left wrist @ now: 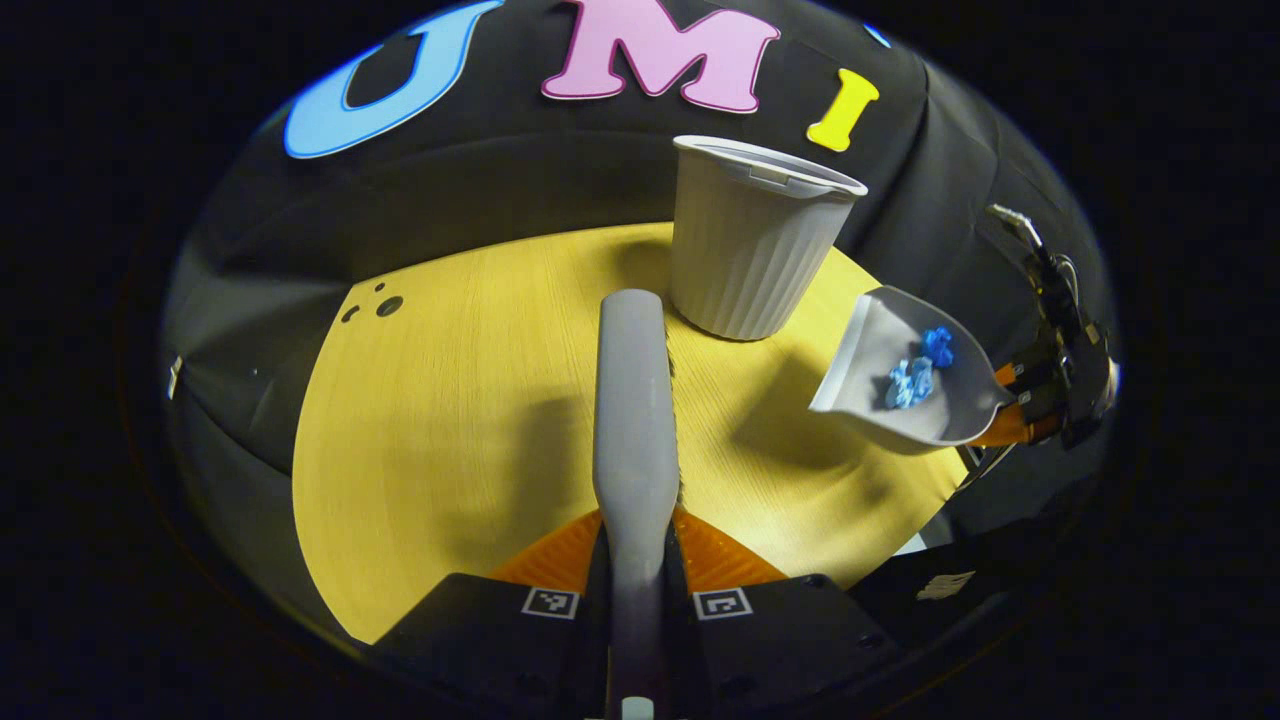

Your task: Pick up the small broom and dustpan from the desktop, sweep the trash into the dustpan with the broom, and then empty the trash into the garbage bin.

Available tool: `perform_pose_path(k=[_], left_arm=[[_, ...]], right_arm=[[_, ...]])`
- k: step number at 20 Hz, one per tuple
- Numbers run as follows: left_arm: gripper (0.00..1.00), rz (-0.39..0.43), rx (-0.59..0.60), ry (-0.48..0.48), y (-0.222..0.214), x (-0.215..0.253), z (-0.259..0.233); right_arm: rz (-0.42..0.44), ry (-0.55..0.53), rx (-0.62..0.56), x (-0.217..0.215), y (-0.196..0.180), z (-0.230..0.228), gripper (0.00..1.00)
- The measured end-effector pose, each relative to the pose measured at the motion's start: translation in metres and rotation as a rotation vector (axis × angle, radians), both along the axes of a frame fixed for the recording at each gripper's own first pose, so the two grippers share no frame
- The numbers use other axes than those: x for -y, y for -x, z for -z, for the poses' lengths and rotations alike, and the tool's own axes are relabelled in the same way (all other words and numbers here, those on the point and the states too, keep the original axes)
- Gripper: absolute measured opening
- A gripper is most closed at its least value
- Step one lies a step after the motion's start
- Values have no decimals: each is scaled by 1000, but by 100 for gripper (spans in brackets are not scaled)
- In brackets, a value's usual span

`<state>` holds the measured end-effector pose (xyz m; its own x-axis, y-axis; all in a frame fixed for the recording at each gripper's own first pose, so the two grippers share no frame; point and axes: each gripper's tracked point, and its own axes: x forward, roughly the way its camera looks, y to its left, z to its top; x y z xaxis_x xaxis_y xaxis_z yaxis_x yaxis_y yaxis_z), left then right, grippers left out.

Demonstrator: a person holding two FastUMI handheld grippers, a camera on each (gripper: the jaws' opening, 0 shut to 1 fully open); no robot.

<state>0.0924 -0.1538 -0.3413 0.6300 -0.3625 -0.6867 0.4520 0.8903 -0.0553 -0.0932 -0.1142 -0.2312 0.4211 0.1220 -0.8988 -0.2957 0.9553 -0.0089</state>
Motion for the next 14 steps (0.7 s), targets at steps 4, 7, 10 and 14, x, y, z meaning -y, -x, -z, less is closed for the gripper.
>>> perform_pose_path(k=[4, 7, 10, 14], left_arm=[[27, -59, -43, 58, 9, 2, 26], [27, -74, -66, 70, 22, -10, 36], [28, -93, -59, 74, 23, -19, 37], [31, -146, -46, 110, 24, -30, 24]], right_arm=[[-22, -2, 3, -15, -7, -51, 31], [-38, 6, -4, -11, -16, -80, 31], [-46, 6, 4, -12, -33, -102, 31], [-11, -35, 62, -4, -60, -147, 31]])
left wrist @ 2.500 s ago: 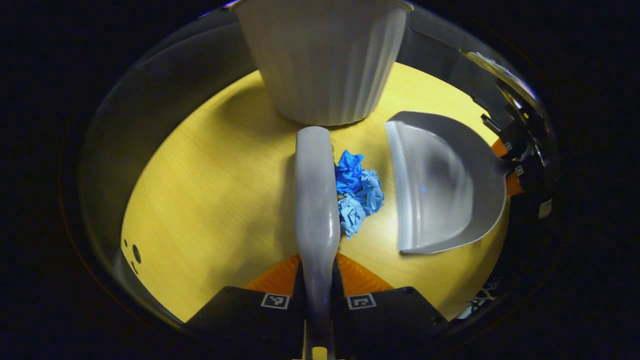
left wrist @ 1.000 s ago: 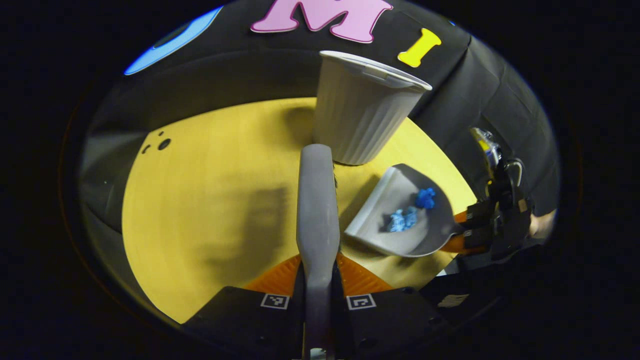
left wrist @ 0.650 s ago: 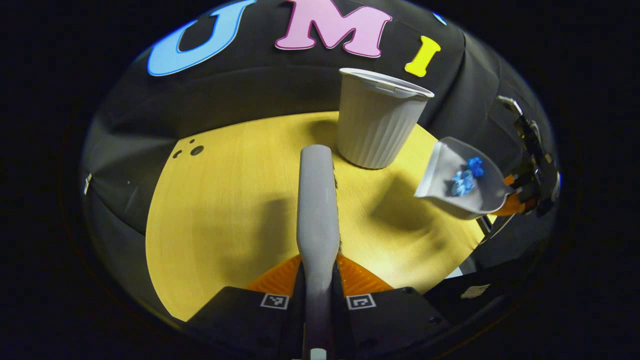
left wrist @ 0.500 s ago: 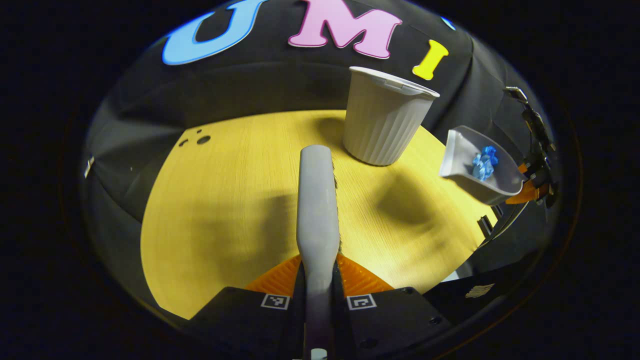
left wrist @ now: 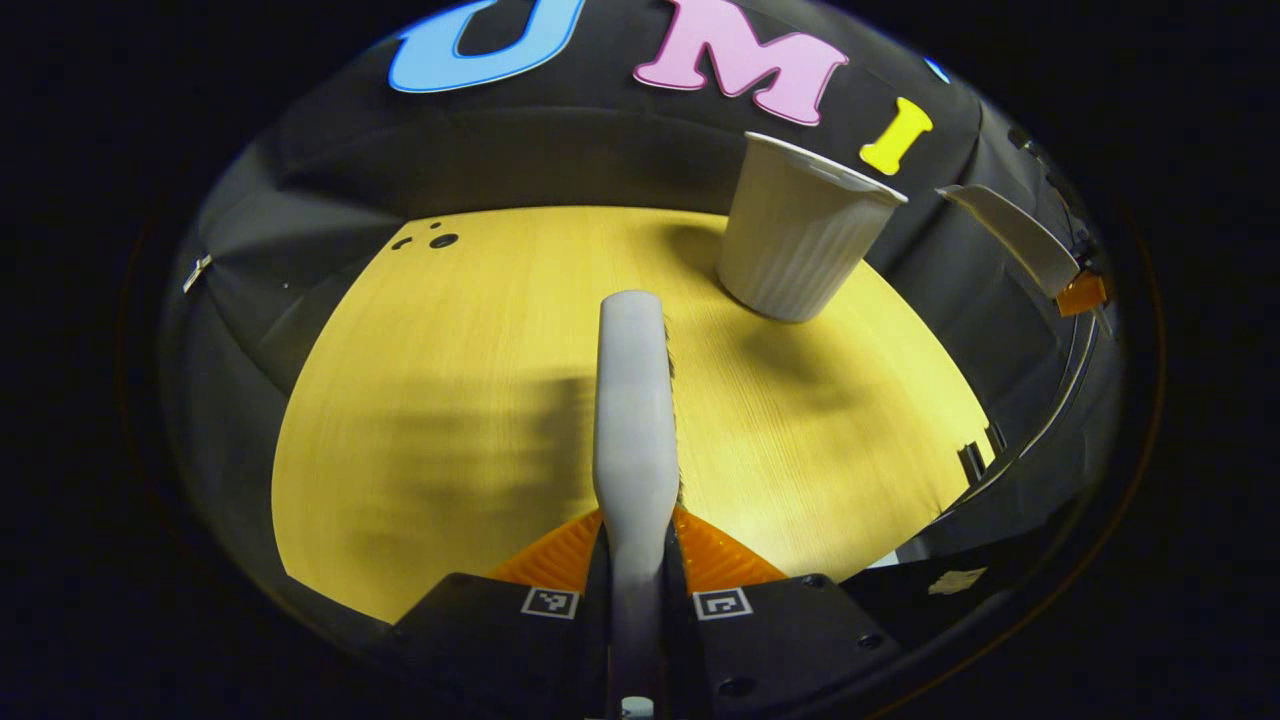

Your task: Pick up the small broom and dustpan from the desktop, sweep the trash into the dustpan with the broom, and then empty the trash into the garbage bin.

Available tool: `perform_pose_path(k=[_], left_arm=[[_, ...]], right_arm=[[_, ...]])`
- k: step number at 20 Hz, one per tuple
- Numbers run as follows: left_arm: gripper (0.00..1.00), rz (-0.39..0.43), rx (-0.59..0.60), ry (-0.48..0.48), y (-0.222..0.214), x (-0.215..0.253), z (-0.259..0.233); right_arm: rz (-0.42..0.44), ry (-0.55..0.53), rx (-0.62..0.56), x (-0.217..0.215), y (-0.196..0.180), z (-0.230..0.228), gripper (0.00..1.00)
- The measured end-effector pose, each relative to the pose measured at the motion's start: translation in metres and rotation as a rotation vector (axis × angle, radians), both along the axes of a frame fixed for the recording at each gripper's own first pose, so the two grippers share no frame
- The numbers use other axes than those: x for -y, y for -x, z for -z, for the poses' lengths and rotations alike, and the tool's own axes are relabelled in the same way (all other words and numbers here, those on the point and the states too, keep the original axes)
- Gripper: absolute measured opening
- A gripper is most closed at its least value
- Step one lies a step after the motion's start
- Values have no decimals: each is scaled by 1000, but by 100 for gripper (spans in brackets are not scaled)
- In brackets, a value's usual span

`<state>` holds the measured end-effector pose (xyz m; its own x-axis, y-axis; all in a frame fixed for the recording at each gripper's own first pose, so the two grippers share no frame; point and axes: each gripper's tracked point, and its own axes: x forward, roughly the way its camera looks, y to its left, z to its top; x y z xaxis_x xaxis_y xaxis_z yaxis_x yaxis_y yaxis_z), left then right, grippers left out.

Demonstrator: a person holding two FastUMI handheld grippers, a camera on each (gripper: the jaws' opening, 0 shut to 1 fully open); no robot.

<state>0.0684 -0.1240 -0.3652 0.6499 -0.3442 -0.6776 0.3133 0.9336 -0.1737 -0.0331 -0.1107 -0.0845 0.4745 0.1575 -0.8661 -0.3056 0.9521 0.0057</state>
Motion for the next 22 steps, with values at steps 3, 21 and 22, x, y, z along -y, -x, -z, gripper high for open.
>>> perform_pose_path(k=[3, 21, 22], left_arm=[[27, -32, 28, -10, -5, -17, -12], [31, -65, 26, -68, -9, -79, -21], [30, -65, 22, -52, -9, -76, -22]], right_arm=[[19, 15, 44, 12, -41, -8, 31], [183, 340, 304, 83, -237, 29, 31], [181, 367, 315, 85, -236, 29, 31]])
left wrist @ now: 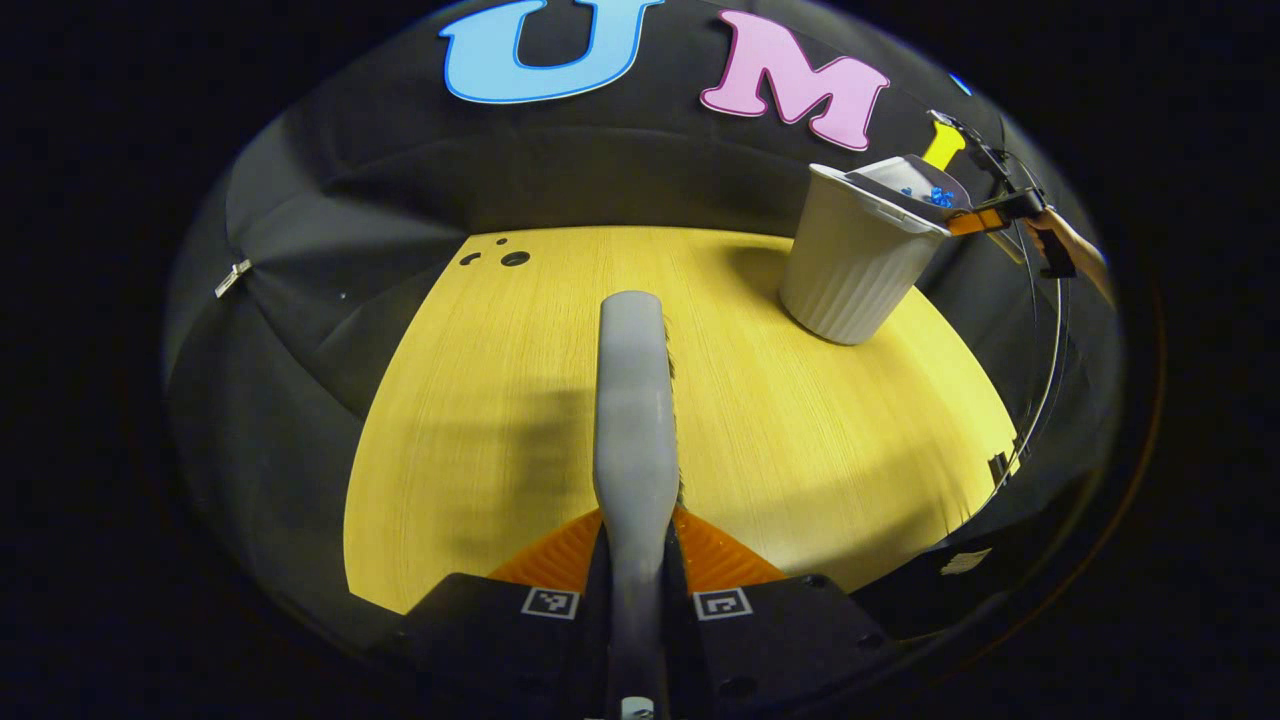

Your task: Pick up the small broom and dustpan from the desktop, sweep the trash into the dustpan with the broom, and then empty the trash into the garbage bin.

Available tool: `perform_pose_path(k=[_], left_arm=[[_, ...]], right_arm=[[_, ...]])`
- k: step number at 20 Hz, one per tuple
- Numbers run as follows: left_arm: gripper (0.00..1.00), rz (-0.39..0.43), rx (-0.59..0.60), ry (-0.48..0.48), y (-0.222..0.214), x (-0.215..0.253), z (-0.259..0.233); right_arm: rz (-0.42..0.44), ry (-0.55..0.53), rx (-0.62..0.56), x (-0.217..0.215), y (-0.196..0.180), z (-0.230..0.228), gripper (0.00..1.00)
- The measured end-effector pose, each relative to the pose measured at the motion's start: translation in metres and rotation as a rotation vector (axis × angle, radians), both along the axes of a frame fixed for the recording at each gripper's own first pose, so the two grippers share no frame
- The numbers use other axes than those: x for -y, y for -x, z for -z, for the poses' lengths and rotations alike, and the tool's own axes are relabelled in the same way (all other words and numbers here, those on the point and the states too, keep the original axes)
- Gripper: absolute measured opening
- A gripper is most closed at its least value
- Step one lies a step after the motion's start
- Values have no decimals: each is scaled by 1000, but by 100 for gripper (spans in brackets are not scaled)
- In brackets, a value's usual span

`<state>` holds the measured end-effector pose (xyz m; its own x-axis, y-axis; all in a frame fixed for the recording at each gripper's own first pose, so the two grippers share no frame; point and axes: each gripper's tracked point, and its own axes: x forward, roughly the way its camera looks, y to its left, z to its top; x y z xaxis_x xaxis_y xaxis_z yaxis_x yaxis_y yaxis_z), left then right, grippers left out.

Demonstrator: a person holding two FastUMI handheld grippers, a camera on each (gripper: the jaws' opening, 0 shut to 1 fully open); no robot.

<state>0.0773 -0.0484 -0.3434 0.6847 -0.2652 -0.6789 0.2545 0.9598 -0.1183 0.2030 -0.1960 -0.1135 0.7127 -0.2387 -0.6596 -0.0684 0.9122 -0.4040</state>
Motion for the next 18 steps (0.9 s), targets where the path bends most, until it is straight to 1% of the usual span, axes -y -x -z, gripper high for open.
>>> perform_pose_path(k=[1, 2, 3, 4, 5, 7, 8, 9, 11, 15, 17, 18], left_arm=[[27, 0, -4, 11, 0, 2, -1], [30, -1, -8, 17, -1, 3, 2], [28, -1, -11, 21, -2, 3, 4], [28, 0, -16, 28, -2, 6, 4], [30, 3, -20, 33, -2, 7, 4], [31, 20, -28, 36, -4, 14, 5], [28, 30, -32, 32, -5, 18, 6], [28, 39, -36, 25, -5, 19, 7], [27, 51, -44, 17, -2, 17, 8], [27, 42, -63, 31, 1, 17, 11], [27, 37, -69, 37, 1, 17, 13], [28, 35, -71, 40, 3, 18, 13]], right_arm=[[-6, 33, 10, 2, -1, -1, 31], [-20, 80, 19, 4, -3, -2, 31], [-38, 132, 28, 5, -4, -3, 31], [-57, 187, 37, 5, -4, -5, 31], [-78, 244, 46, 4, -5, -5, 31], [-119, 352, 66, 4, -6, -9, 31], [-136, 401, 73, 6, -7, -11, 31], [-148, 447, 78, 9, -4, -15, 31], [-168, 520, 87, 19, -1, -24, 31], [-207, 647, 112, 33, 15, -46, 31], [-233, 739, 124, 36, 17, -50, 31], [-249, 788, 131, 40, 11, -51, 31]])
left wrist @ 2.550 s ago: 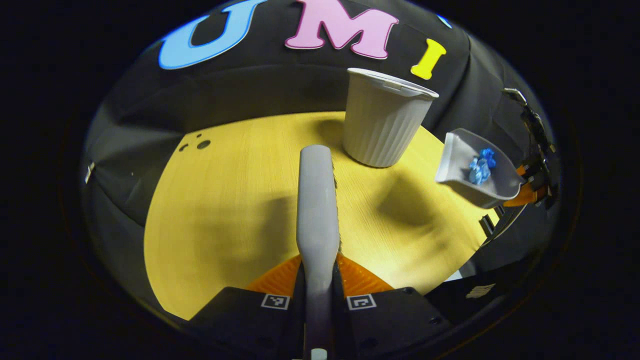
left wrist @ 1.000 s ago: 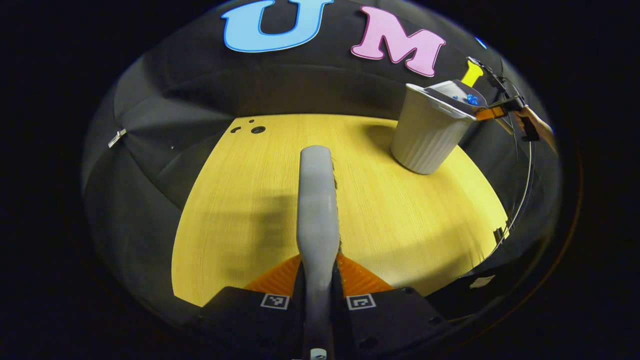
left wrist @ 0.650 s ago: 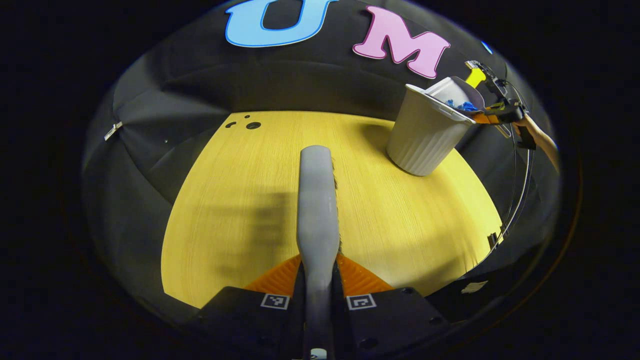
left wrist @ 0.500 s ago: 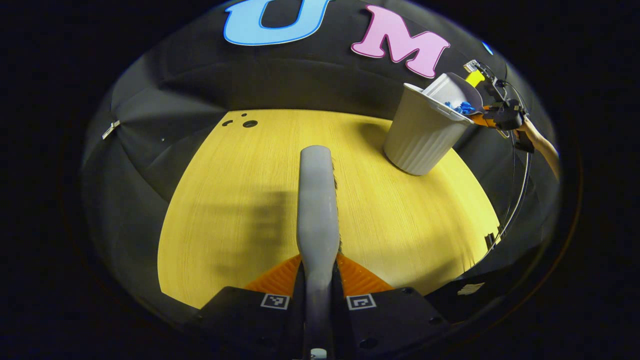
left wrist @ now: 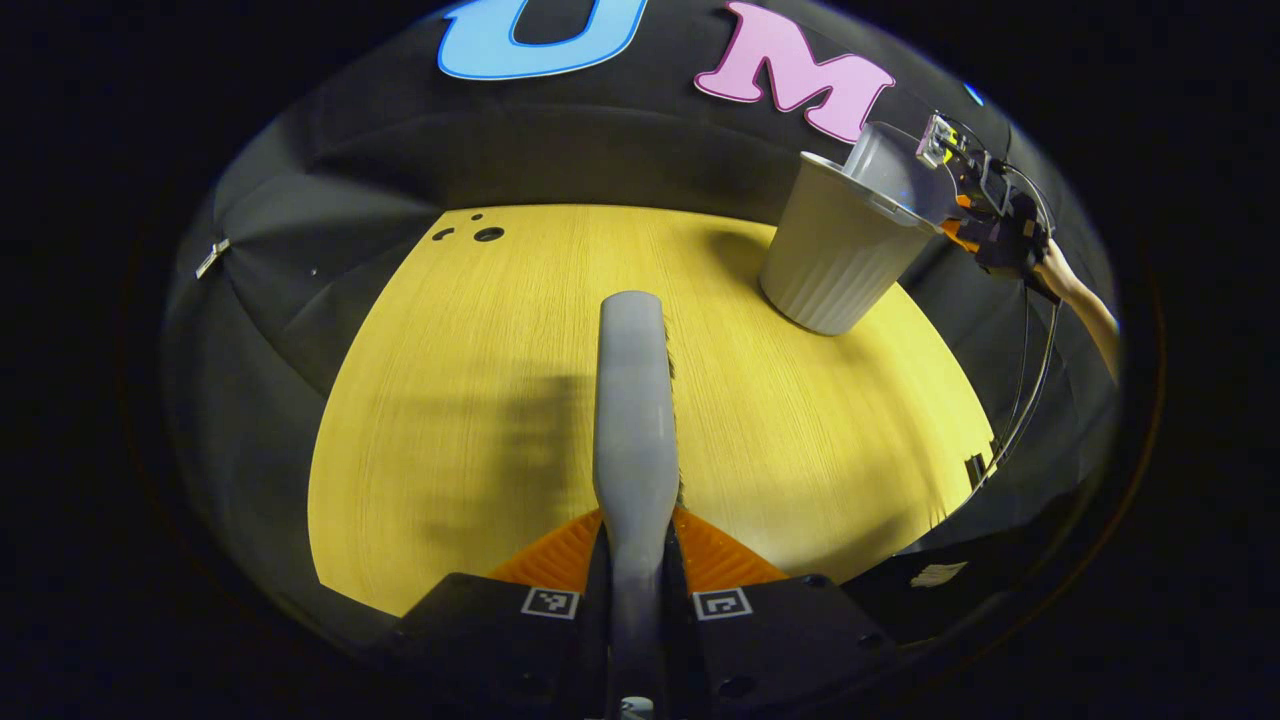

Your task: Pick up the small broom and dustpan from the desktop, sweep the trash into the dustpan with the broom, and then empty the trash into the garbage bin.

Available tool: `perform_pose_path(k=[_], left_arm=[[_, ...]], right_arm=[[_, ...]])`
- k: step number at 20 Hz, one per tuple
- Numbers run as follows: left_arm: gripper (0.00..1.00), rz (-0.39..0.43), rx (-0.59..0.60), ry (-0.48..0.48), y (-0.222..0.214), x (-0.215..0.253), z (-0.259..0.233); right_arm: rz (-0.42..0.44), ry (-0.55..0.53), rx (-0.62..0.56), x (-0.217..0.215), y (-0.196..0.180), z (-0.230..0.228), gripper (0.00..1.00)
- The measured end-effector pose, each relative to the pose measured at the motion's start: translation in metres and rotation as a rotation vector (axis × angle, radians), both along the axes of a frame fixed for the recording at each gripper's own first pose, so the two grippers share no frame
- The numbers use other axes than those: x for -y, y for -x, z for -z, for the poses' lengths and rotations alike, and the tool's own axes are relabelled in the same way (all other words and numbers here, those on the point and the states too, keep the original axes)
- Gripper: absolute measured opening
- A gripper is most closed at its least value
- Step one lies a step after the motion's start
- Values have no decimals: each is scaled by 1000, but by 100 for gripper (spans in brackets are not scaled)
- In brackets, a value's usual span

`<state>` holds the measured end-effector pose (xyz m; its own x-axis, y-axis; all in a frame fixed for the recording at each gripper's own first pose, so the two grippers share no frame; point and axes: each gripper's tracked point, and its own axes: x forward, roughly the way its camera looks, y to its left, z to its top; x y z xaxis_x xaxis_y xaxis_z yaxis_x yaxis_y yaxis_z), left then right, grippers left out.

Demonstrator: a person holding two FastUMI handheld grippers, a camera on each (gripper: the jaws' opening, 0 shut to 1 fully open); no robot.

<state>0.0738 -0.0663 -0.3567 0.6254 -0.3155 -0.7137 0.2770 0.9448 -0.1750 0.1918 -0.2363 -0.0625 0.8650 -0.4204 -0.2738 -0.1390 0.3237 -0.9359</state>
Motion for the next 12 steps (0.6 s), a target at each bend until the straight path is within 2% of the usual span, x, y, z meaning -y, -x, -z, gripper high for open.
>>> perform_pose_path(k=[3, 4, 5, 12], left_arm=[[27, -13, -16, 6, 2, 2, 4], [31, -20, -19, 8, 3, 1, 4], [28, -25, -22, 9, 3, 0, 4], [28, -40, -31, -2, 8, -3, 6]], right_arm=[[-79, 165, 37, -2, -8, -14, 31], [-95, 203, 49, -1, -8, -17, 31], [-105, 226, 57, 1, -9, -19, 31], [-152, 285, 77, -3, -10, -21, 31]])
